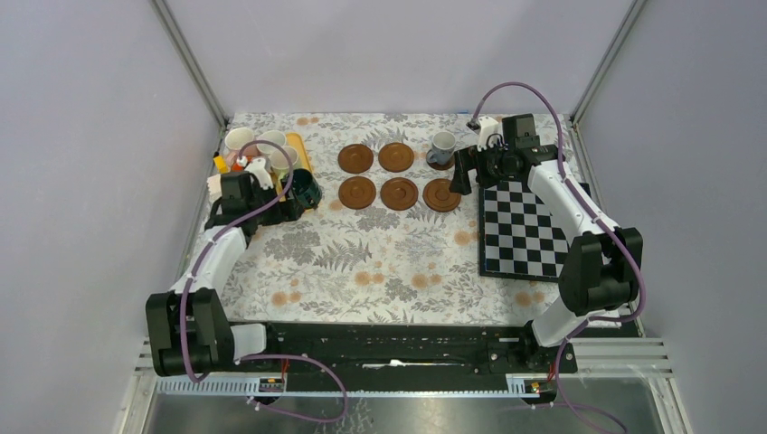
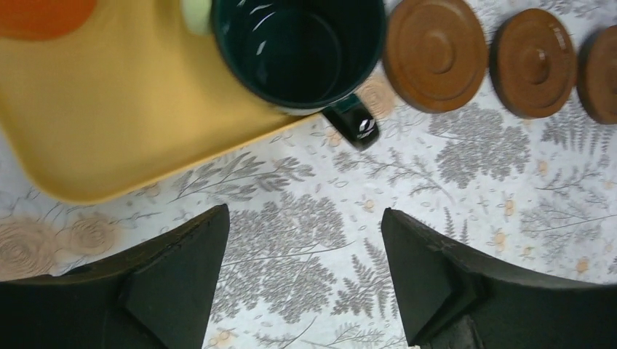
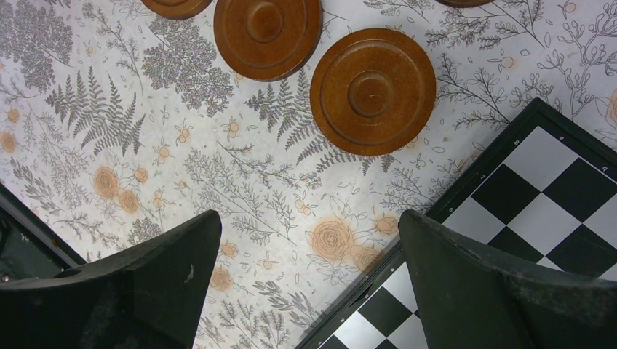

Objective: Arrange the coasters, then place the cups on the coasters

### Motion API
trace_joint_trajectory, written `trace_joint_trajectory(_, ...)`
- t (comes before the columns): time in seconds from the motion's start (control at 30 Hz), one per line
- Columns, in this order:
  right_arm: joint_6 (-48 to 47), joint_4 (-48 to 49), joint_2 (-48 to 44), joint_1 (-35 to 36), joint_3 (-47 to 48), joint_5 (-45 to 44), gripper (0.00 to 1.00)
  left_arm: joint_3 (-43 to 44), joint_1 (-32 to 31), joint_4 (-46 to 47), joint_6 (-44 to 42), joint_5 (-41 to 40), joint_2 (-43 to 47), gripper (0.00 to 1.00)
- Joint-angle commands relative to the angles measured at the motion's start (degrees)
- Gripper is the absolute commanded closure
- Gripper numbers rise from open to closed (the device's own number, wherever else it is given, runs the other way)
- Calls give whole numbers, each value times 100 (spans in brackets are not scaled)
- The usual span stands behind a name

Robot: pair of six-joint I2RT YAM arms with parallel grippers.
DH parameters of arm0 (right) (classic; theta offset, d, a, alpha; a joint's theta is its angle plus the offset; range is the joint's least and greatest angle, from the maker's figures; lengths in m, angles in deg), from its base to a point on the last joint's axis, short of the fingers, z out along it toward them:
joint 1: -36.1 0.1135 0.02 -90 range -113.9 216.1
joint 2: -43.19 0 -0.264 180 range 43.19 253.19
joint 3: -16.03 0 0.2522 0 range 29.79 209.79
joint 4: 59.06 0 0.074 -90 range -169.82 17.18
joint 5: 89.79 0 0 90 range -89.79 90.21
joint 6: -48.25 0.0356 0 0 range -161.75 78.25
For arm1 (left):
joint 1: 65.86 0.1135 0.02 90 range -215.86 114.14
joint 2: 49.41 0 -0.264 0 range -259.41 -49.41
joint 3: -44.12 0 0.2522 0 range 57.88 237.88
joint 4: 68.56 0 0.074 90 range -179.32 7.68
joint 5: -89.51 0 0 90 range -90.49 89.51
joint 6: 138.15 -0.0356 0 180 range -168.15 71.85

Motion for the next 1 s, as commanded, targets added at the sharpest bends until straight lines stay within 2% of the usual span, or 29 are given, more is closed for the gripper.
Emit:
trace_joint_trajectory(0.0, -84, -15, -30, 33, 47, -132, 0, 35, -231, 930, 489, 19, -44, 17)
trace_joint_trajectory(0.13, -104, -20, -33, 33, 52, -292, 0, 138, -547, 1106, 889, -190, -418, 13)
trace_joint_trajectory(0.23, -107, -16, -44, 29, 66, -386, 1, 300, -1123, 1167, 1092, -910, -627, 13)
trace_joint_trajectory(0.37, -158, -104, -6, 29, 130, -451, 1, 379, -1569, 1312, 1313, -1885, -769, 13)
trace_joint_trajectory(0.63, -172, -105, -58, 28, 118, -452, 0, 667, -1699, 1171, 1629, -2946, -1266, 30)
trace_joint_trajectory(0.8, -149, -98, -51, 28, 122, -440, 0, 751, -1695, 1015, 1800, -3138, -1541, 34)
trace_joint_trajectory(0.97, -177, -81, -107, 31, 66, -451, 0, 702, -1694, 1042, 1764, -3214, -1570, 48)
